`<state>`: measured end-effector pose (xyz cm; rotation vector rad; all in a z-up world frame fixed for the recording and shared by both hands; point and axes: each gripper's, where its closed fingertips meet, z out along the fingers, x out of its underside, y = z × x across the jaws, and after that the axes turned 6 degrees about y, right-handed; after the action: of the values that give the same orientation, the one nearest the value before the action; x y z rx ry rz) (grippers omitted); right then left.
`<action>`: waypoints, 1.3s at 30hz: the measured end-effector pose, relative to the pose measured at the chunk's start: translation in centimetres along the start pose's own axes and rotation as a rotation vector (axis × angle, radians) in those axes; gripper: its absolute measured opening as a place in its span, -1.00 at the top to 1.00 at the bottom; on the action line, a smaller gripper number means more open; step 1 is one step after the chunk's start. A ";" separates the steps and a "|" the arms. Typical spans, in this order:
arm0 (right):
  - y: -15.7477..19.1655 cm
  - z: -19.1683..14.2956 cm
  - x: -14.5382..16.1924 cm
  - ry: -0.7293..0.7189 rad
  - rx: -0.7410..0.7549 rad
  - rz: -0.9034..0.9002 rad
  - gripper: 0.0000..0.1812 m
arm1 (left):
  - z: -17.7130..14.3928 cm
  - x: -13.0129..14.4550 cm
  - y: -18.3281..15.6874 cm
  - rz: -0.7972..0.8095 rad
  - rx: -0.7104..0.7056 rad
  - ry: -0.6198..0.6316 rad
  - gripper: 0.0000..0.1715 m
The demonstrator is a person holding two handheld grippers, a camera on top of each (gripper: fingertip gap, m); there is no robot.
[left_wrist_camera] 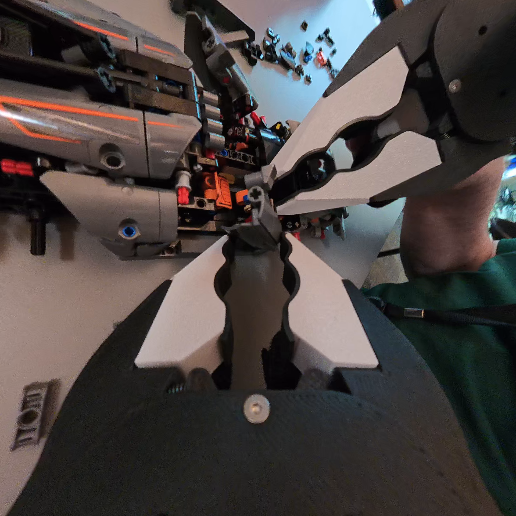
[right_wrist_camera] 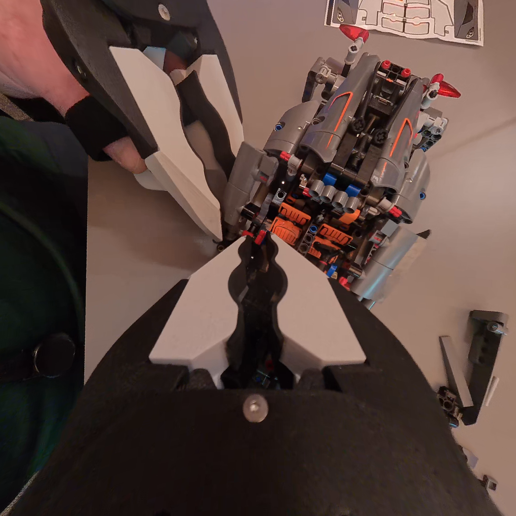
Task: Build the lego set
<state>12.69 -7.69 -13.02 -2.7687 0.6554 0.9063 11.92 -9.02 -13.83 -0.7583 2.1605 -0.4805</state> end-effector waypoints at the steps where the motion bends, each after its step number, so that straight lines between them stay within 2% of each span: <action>1: 0.0 0.0 0.0 -0.002 -0.001 0.002 0.91 | 0.0 -0.1 -0.2 -0.016 0.015 -0.021 0.59; 4: 0.0 0.0 0.0 -0.005 0.000 0.003 0.91 | 0.0 -0.2 -0.4 -0.071 0.024 -0.084 0.57; 8: 0.0 0.0 -0.1 -0.014 -0.003 0.005 0.91 | -0.2 0.2 -0.4 -0.020 -0.065 -0.116 0.56; 11: 0.0 0.0 -0.1 -0.018 -0.004 0.005 0.91 | 0.2 0.6 -1.1 -0.045 -0.042 -0.132 0.57; 14: 0.0 0.0 -0.1 -0.019 0.001 0.006 0.91 | 0.3 0.3 -0.4 -0.075 -0.058 -0.160 0.71; 22: -0.4 -0.1 0.1 -0.010 0.032 0.010 0.92 | 0.6 -0.3 0.0 -0.155 -0.034 -0.193 0.80; 35: -0.6 0.1 -0.1 -0.015 0.057 0.015 0.91 | 0.1 -0.3 0.4 -0.076 -0.036 -0.159 0.83; 39: -0.6 0.1 -0.1 -0.021 0.061 0.018 0.91 | 0.2 -0.2 0.3 0.000 -0.117 -0.160 0.83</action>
<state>12.88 -7.08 -13.00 -2.7005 0.6936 0.9026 12.03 -8.65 -14.02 -0.8317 2.0523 -0.2847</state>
